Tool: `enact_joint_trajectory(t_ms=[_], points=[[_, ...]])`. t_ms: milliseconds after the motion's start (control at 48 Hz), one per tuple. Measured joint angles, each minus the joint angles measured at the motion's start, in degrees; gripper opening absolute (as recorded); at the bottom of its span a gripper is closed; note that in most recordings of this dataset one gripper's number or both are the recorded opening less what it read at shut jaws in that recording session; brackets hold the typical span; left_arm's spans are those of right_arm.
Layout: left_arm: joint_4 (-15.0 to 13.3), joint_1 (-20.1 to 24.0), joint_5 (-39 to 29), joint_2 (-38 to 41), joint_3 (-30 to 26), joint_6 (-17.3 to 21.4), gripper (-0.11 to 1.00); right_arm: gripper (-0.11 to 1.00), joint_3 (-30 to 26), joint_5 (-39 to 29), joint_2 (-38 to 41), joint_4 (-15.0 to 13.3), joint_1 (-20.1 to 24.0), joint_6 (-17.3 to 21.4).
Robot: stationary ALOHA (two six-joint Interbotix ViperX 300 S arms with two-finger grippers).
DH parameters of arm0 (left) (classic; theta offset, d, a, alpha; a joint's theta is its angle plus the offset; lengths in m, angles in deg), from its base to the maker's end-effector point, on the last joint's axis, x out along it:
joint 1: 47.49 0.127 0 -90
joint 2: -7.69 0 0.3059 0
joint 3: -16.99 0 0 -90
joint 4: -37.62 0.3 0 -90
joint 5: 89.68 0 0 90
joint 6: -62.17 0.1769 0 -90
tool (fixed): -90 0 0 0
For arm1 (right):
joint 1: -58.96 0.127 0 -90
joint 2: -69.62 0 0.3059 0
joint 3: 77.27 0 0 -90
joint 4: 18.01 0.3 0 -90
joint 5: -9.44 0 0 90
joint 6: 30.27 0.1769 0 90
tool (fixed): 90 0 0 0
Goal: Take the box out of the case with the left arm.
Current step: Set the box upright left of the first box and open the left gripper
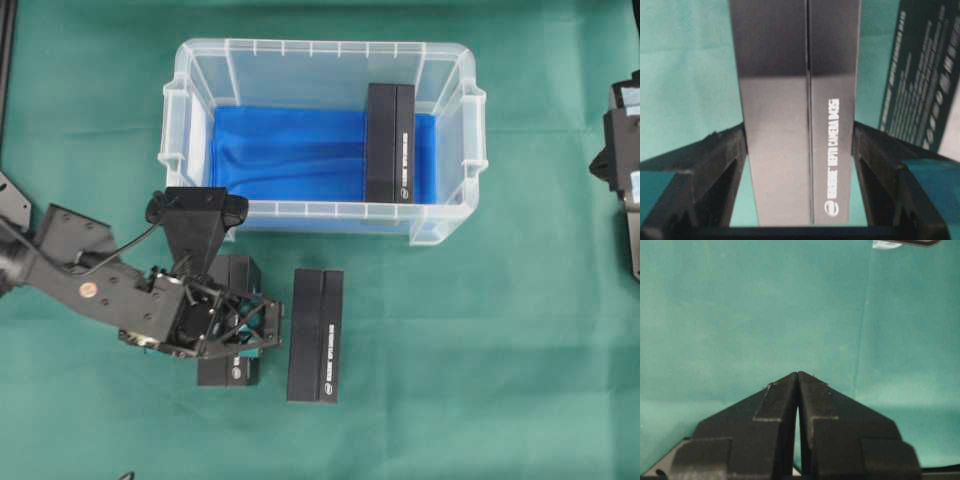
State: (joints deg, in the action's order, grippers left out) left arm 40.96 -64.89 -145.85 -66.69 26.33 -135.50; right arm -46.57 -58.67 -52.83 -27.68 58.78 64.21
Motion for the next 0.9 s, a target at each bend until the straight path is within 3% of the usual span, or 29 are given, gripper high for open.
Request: enact_joint_trajectory(t_ms=[562,729,895], points=[[-1.05,0.26,2.29,-0.35,1.05,0.44,0.61,0.03,0.09,0.00,0.00,-0.09,0.00,0.00],[-1.41,0.18,2.37,-0.26,1.23,0.26,0.95,0.03,0.00,0.00,0.09,0.00,0.00,0.00],[-1.32,0.18,3.25,-0.26,1.23,0.18,0.92,0.03,0.00,0.00,0.00,0.00,0.00,0.00]])
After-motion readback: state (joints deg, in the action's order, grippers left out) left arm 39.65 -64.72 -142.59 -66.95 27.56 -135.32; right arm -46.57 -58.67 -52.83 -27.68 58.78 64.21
